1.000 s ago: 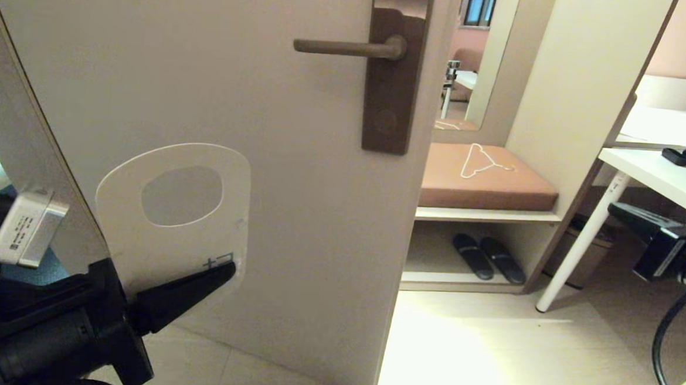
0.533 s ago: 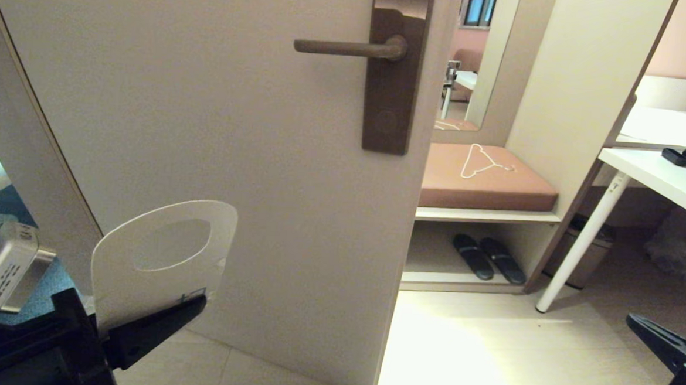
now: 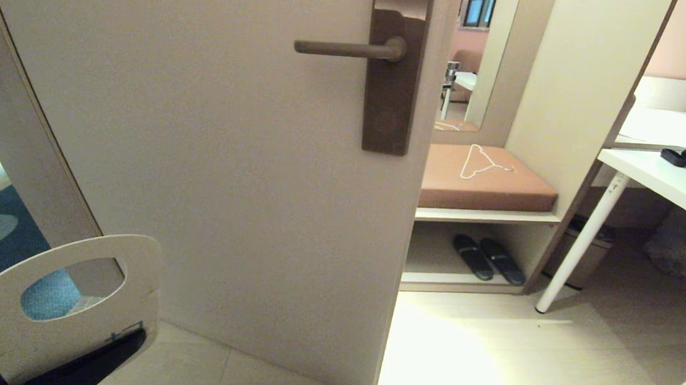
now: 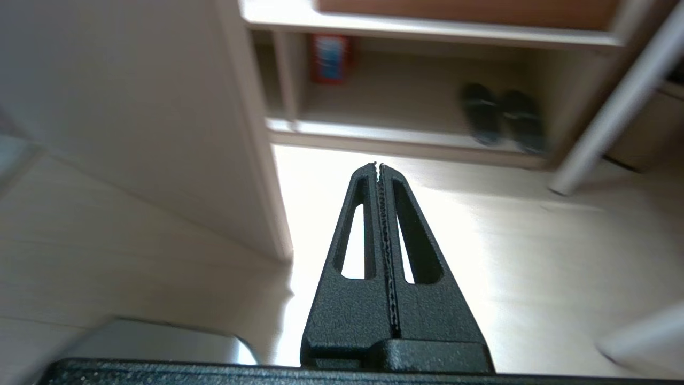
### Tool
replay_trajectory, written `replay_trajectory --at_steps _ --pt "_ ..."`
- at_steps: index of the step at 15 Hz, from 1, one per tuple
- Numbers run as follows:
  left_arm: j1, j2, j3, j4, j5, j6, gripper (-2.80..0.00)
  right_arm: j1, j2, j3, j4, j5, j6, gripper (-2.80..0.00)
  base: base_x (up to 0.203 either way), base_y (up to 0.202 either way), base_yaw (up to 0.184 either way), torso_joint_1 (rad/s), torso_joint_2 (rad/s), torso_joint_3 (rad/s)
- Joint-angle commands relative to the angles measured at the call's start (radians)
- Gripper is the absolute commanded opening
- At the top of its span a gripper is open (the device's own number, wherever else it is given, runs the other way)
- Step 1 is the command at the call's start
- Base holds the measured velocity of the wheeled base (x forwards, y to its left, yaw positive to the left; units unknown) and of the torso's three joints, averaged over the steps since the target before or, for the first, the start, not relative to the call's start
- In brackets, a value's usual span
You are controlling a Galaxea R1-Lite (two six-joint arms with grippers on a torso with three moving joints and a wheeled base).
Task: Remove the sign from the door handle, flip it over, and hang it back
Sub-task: Hang the sign back with the other side facing out
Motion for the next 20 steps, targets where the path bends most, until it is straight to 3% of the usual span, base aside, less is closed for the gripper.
replay_trajectory --at_steps 1,4,7,13,16,20 --pt "-0.001 -0.063 0.001 0.017 -0.001 -0.003 -2.8 -0.025 -0.26 -0.027 0.217 -0.023 -0.037 -2.8 0.0 0.0 0.0 0.0 0.0 0.0" --pt "0.0 -0.094 -0.002 0.025 0.003 -0.004 -2.8 -0.036 -0.363 -0.036 0.295 -0.049 -0.068 -2.8 0.0 0.0 0.0 0.0 0.0 0.0" --pt "0.001 -0.116 -0.024 0.021 0.006 -0.004 -2.8 -0.037 -0.382 -0.03 0.295 -0.078 0.019 -2.8 0.0 0.0 0.0 0.0 0.0 0.0" --pt "0.048 -0.09 -0.119 0.021 0.024 -0.018 -2.8 -0.036 -0.382 -0.03 0.296 -0.077 0.022 -2.8 0.0 0.0 0.0 0.0 0.0 0.0" --pt "0.063 -0.012 -0.199 0.02 0.024 -0.052 -2.8 -0.036 -0.382 -0.03 0.296 -0.077 0.022 -2.8 0.0 0.0 0.0 0.0 0.0 0.0" --pt "0.163 0.185 -0.385 0.008 0.012 -0.061 -2.8 -0.036 -0.382 -0.03 0.295 -0.078 0.021 -2.8 0.0 0.0 0.0 0.0 0.0 0.0"
